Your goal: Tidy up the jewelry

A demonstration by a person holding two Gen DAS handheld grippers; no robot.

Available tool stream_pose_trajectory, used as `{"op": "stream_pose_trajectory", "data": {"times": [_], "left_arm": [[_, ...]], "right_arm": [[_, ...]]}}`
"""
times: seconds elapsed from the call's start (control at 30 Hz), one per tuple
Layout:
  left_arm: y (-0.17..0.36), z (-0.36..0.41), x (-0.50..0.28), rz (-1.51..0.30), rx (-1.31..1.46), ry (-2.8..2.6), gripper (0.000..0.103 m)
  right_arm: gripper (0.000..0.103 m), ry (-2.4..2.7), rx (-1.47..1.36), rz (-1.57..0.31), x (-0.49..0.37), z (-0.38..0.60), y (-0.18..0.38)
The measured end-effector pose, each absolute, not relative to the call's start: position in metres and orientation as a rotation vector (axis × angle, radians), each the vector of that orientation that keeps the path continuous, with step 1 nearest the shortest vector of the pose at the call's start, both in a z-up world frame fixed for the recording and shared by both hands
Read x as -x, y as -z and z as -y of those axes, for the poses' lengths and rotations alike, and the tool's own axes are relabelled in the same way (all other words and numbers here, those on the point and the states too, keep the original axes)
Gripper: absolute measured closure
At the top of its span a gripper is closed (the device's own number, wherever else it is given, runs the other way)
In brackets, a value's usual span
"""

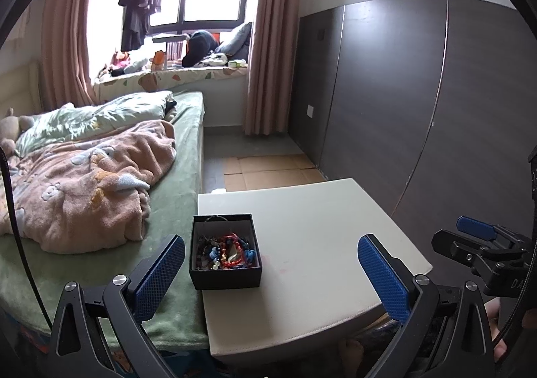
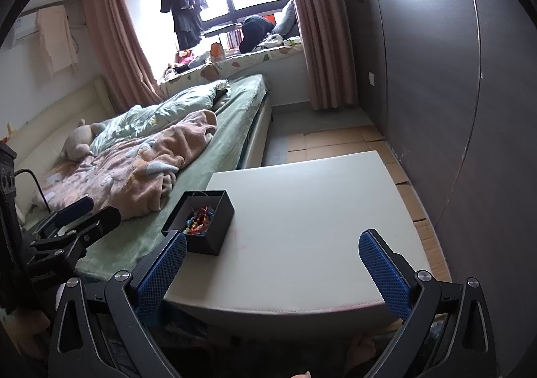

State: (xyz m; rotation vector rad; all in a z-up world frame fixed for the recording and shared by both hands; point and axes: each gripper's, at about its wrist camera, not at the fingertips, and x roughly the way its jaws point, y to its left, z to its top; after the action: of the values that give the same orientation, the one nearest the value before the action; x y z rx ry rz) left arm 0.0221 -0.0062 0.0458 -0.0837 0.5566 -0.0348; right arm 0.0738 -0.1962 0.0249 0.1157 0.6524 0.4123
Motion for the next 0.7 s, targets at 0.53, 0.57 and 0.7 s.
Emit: {"op": "stream_pose_trajectory", "data": {"times": [0.53,0.57,0.7], "left_arm": [[-0.047,0.0055,-0.0229,-0.562,0.085,0.023,0.0],[-0.0478,0.0058,-0.0228,-0.561,0.081,0.023,0.0],[-0.0482,0.0054,-0.024,-0.562,0.08,0.021,0.0]], "right_arm": [[0.0,-0.41,-0.116,-0.662,-0.073,0.1944,-0.0245],[0.0,-0.41,-0.116,-0.661,-0.0734,0.1953,-0.0244],[0.0,-0.409,-0.119,-0.66,-0.0734,0.1955,-0.0239]]}}
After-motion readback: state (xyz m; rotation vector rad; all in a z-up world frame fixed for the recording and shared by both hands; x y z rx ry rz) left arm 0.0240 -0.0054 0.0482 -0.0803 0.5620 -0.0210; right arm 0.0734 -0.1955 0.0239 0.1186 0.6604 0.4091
